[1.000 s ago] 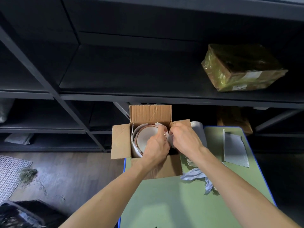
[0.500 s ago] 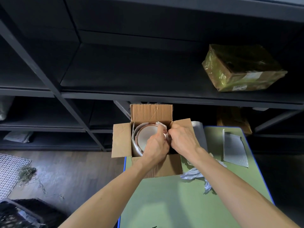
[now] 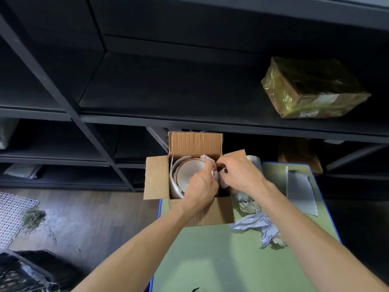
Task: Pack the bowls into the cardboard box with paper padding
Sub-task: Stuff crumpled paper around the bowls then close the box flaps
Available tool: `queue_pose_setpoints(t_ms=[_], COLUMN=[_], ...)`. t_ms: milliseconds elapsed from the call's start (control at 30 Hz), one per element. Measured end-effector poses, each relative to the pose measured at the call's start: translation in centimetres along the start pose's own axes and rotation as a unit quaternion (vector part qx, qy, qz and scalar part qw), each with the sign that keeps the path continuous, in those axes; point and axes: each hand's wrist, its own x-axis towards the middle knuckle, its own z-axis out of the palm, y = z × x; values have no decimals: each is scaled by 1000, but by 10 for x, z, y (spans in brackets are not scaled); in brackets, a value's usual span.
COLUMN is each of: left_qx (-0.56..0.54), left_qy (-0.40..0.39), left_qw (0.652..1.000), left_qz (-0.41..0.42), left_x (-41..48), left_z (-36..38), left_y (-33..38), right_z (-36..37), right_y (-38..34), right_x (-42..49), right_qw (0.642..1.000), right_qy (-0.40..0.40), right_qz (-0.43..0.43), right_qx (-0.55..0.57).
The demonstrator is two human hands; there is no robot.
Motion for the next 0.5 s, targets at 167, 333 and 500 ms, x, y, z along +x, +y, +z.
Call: queue_pose_setpoints(t_ms=[167,333,500], left_qx=[-5,-4,-10], left_qy=[9,20,14], left_qw=[1000,999,1000], left_qz=[25,38,22], left_x=[-1,-2,-2], left_z=[-1,0,-2], left_y=[1,1,3], right_z=[4,14,24], right_y=[8,1,-4], right_x=[-6,-7,-4], right_qw=[1000,997,993], right_qy=[21,68,67], right_qz=[-21,-30,-39], right_qx=[-10,-35,-84])
